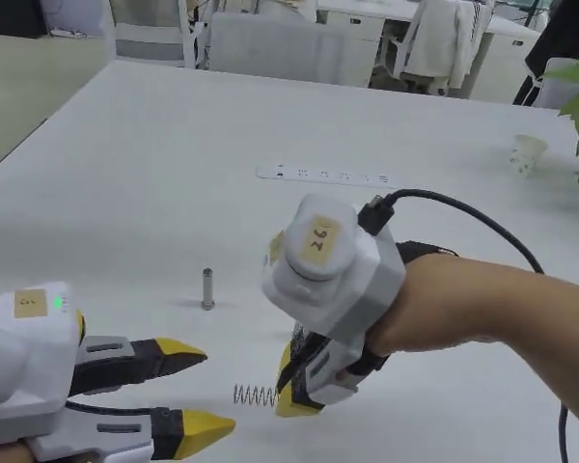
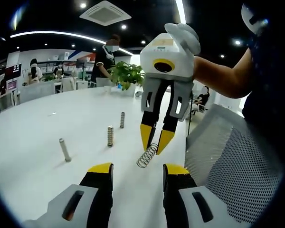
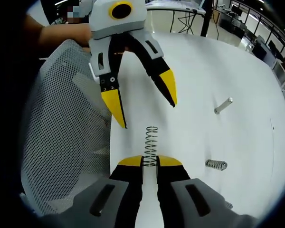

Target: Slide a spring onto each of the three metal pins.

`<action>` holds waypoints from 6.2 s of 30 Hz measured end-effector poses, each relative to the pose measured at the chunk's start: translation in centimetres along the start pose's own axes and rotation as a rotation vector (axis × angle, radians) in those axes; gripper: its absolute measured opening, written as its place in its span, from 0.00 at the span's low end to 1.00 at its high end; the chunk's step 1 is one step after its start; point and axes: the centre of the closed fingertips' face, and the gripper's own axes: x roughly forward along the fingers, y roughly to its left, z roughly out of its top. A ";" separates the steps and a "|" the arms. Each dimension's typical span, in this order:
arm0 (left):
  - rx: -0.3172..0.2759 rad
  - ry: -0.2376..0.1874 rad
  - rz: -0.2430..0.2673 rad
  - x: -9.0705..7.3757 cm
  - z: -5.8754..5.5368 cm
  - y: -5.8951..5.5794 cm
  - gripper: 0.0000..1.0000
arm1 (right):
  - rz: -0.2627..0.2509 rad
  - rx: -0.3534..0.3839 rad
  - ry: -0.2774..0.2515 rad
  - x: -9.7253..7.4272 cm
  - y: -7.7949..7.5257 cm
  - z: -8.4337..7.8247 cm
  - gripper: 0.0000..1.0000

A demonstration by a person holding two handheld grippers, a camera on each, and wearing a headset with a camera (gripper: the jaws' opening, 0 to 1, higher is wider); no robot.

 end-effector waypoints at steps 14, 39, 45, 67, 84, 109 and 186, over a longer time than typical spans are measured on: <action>0.053 -0.009 -0.072 0.3 0.3 -1.5 0.16 | 0.024 -0.091 0.004 -0.5 0.8 0.7 0.08; 0.064 -0.002 -0.138 0.4 0.1 -2.9 0.03 | 0.047 -0.196 -0.005 -0.8 1.6 1.2 0.08; 0.074 -0.009 -0.142 0.4 0.2 -2.8 0.03 | 0.045 -0.187 -0.009 -0.9 1.5 1.2 0.08; 0.075 -0.028 -0.148 0.1 0.9 -2.9 0.02 | 0.056 -0.122 -0.016 -0.3 1.5 0.7 0.12; 0.083 -0.038 -0.140 0.0 1.3 -2.8 0.02 | 0.038 -0.107 -0.043 -0.6 1.2 0.8 0.09; 0.123 0.015 -0.156 0.6 0.4 -3.6 0.02 | 0.041 -0.152 -0.069 -2.1 2.4 3.8 0.08; -0.047 -0.052 0.099 -2.7 -1.4 0.9 0.43 | -0.095 -0.147 -0.027 -4.0 -5.1 5.8 0.08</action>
